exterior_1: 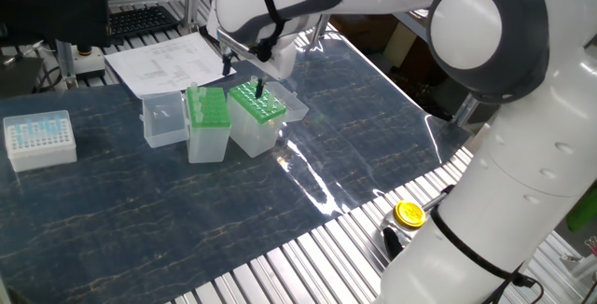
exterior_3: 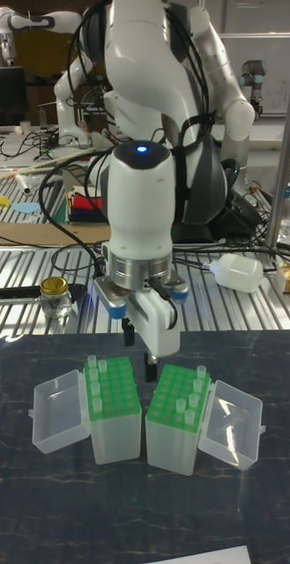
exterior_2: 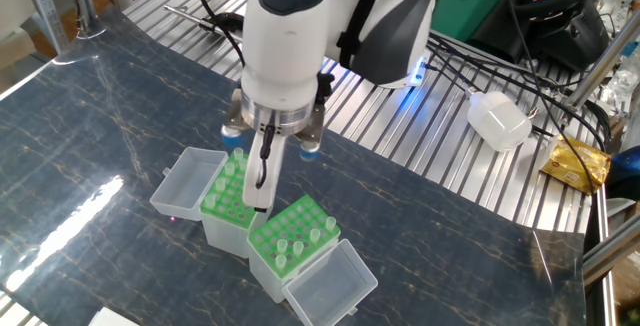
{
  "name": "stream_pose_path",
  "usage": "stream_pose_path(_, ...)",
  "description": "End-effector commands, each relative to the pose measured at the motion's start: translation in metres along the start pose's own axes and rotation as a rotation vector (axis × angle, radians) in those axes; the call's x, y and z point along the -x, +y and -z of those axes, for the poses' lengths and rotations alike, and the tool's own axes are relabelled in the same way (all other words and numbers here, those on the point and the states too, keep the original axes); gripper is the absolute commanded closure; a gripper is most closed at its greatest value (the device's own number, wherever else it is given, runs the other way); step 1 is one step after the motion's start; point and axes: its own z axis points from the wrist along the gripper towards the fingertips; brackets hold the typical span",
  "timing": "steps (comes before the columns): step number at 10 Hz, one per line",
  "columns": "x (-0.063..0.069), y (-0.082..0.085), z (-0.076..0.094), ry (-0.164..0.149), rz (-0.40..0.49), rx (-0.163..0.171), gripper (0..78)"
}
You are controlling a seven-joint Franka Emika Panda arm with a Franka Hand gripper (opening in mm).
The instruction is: Transfer all large pipette tips from one holder to another
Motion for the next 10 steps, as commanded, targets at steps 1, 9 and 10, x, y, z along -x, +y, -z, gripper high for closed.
stream_pose_path(1,0.007,-0.007,-0.001,0.003,-0.002,-0.003,0.2)
stream_pose_path(9,0.019,-0.017,-0.002,0.005,-0.007,-0.012,0.2)
stream_pose_path(10,0.020,-0.018,-0.002,0.005,-0.011,-0.013,0.2)
